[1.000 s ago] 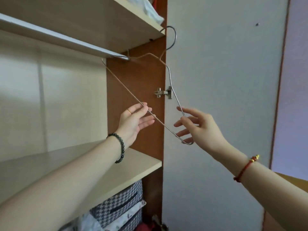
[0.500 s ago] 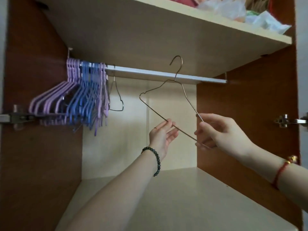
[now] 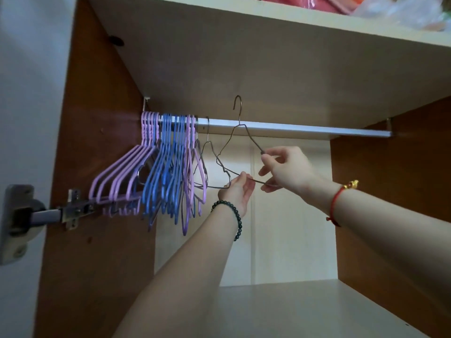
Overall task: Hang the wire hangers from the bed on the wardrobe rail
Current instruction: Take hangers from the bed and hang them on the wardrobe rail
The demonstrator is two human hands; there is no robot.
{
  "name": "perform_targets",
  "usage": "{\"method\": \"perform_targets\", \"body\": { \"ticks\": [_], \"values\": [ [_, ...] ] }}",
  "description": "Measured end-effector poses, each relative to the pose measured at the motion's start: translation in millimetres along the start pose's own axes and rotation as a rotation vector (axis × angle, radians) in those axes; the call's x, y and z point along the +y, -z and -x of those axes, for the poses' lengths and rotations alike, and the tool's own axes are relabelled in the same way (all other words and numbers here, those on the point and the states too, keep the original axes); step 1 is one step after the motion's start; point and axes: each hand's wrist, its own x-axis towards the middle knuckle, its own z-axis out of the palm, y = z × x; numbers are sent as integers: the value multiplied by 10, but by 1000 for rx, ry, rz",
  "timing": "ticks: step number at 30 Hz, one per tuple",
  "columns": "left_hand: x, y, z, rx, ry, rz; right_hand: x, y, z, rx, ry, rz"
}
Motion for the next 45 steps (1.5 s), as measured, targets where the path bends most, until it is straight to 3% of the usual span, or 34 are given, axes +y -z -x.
{"method": "perform_targets", "body": {
  "ticks": [13, 17, 22, 27, 34, 45],
  "values": [
    [-21, 397, -185, 107, 35, 11, 70, -472, -161, -192, -116, -72],
    [-91, 453, -133, 100, 30, -45, 144, -389, -89, -203, -137, -133],
    [-279, 302, 48, 53, 66, -158, 285, -53, 70, -173, -142, -18],
    [-595, -108, 300, -101, 132, -288, 411, 588, 364, -74, -204, 99],
    [-1300, -967, 923, -443, 206, -407, 493, 1854, 1165, 149, -300, 398],
    [-2399, -2321, 2687, -1056, 325, -466, 102, 3686, 3022, 572, -498, 494]
  ]
}}
